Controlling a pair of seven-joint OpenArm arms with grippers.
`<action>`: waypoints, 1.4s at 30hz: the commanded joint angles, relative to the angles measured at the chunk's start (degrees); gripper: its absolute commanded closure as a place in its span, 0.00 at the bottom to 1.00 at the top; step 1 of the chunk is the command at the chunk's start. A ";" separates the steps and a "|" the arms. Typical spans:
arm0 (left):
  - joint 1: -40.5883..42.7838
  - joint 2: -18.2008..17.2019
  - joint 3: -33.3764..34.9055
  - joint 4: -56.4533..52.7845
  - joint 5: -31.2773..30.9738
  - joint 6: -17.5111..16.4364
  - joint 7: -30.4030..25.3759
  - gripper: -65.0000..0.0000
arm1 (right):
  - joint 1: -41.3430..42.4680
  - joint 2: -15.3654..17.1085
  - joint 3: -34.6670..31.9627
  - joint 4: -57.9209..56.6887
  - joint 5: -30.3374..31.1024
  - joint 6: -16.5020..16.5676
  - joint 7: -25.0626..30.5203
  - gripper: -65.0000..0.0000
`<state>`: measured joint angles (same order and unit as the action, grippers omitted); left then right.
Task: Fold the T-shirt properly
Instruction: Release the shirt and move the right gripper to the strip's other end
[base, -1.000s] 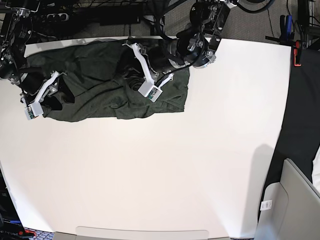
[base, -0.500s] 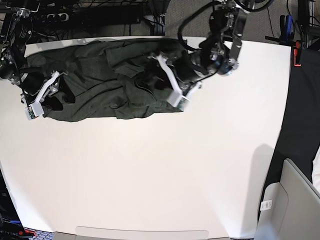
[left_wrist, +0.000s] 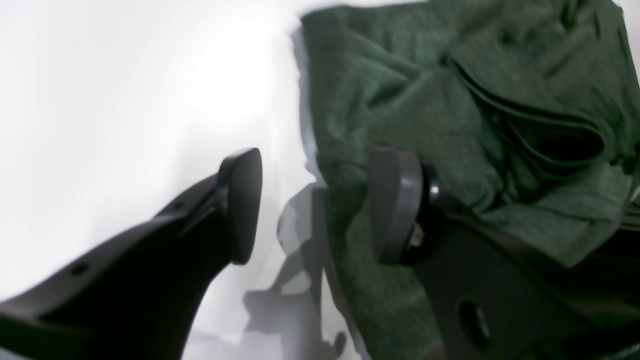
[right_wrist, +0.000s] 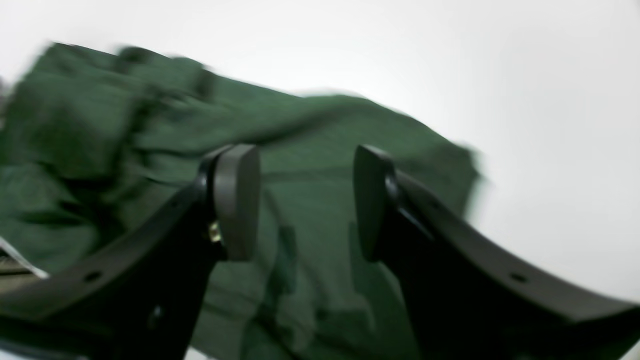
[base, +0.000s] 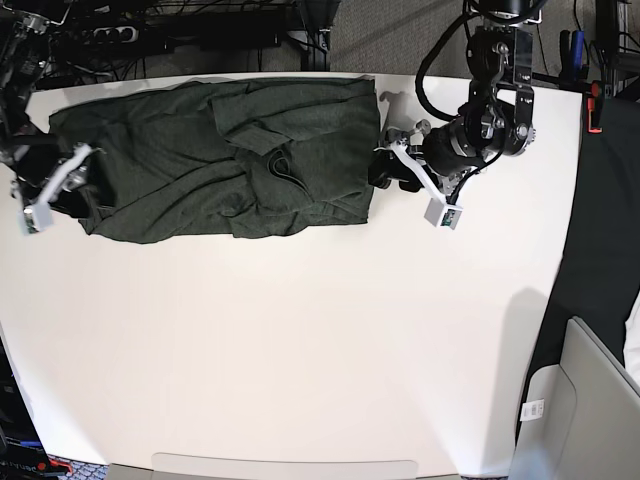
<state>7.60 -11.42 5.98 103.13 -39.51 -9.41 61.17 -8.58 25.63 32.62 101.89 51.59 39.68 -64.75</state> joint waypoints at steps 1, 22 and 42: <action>0.01 -0.05 -0.04 0.21 -0.80 -0.39 -0.73 0.49 | 0.71 0.97 2.50 1.01 1.11 0.32 -0.17 0.58; 1.77 2.41 0.48 -4.54 -7.22 -0.48 -0.55 0.49 | -0.78 3.08 14.19 0.75 -0.38 0.32 -3.16 0.58; -1.57 2.23 0.13 -7.88 -11.97 -0.48 -0.20 0.97 | 3.52 3.08 13.66 -9.01 -20.96 0.32 -3.16 0.57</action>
<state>6.66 -8.93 6.46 94.43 -50.28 -9.61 61.49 -5.50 27.09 45.98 92.03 30.20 39.90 -68.55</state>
